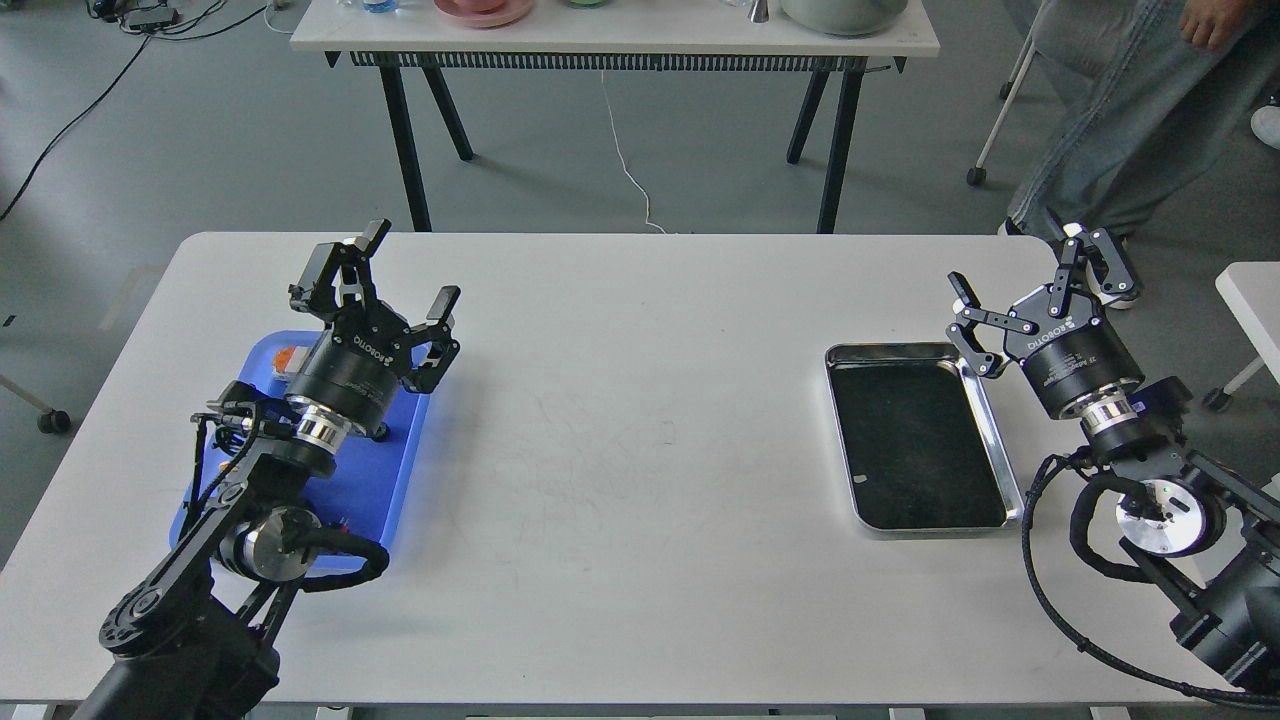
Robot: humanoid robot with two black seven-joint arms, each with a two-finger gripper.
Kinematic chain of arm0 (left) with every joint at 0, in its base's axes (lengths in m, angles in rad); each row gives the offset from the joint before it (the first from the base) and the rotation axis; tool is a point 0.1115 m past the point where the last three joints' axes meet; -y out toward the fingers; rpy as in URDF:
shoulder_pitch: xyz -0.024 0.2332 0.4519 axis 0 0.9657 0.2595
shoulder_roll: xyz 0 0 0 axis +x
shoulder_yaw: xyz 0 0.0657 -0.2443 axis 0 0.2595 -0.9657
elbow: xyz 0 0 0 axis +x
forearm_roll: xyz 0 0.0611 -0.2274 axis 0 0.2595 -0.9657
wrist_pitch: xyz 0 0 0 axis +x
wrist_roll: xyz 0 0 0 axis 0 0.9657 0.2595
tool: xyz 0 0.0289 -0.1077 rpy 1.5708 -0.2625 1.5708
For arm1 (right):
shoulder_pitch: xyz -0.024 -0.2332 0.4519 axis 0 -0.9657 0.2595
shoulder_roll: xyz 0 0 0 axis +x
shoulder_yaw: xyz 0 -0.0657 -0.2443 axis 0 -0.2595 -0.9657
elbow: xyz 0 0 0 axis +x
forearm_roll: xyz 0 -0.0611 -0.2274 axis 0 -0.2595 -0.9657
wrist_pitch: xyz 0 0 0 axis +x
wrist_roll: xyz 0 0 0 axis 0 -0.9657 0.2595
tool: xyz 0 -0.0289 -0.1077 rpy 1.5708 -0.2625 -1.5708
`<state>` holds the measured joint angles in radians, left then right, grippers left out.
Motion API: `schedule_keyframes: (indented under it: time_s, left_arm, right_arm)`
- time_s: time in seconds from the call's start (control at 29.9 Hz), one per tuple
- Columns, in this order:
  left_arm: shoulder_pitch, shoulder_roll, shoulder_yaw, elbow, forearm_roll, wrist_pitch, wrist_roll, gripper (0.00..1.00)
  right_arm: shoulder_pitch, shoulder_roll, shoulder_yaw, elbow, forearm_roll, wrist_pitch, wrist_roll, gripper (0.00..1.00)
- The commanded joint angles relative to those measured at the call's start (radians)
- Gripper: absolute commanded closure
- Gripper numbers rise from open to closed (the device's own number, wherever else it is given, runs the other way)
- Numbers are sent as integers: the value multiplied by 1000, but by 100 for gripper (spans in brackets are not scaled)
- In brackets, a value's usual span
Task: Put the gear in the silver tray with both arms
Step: 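Move the left gripper over the blue tray of parts, then lower the left gripper onto a small black gear in the blue tray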
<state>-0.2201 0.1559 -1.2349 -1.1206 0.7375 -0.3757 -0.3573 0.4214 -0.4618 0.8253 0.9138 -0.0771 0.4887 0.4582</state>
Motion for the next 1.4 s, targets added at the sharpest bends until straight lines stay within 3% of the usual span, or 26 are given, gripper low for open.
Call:
schedule_keyframes:
  time_s: [0.0, 0.3, 0.4, 0.43, 0.53, 0.74, 0.9, 1.04, 1.17, 1.37]
  left_arm:
    - [13, 16, 0, -22, 0, 1, -17, 0]
    - [-21, 74, 12, -8, -9, -6, -23, 0]
    - [-21, 129, 17, -11, 0, -44, -29, 0]
    - [-21, 142, 17, -18, 2, -55, -41, 0]
    - [-21, 194, 23, -44, 81, -63, -131, 0]
    - [-79, 359, 71, -84, 518, -62, -131, 0]
    - [-157, 545, 147, -85, 871, -8, -131, 0]
    - [-217, 671, 265, -84, 1152, 133, -131, 0]
    - [-317, 709, 418, -55, 1373, 213, -131, 0]
    - [-383, 692, 541, 76, 1444, 221, -131, 0]
  right_arm:
    - [-6, -9, -5, -1, -1, 0, -6, 0]
    - [-9, -21, -5, -1, -1, 0, -6, 0]
    - [-9, -26, -5, 0, -1, 0, -6, 0]
    - [-9, -27, -5, -1, -1, 0, -6, 0]
    - [-9, -29, -6, 0, -3, 0, -6, 0]
    - [-9, -35, -6, 0, -3, 0, -6, 0]
    - [-10, -50, -6, 2, -3, 0, -6, 0]
    - [-10, -54, -8, 2, -3, 0, -6, 0]
    - [-12, -52, -8, 2, -3, 0, -4, 0]
    - [-13, -55, -8, 2, -3, 0, -4, 0]
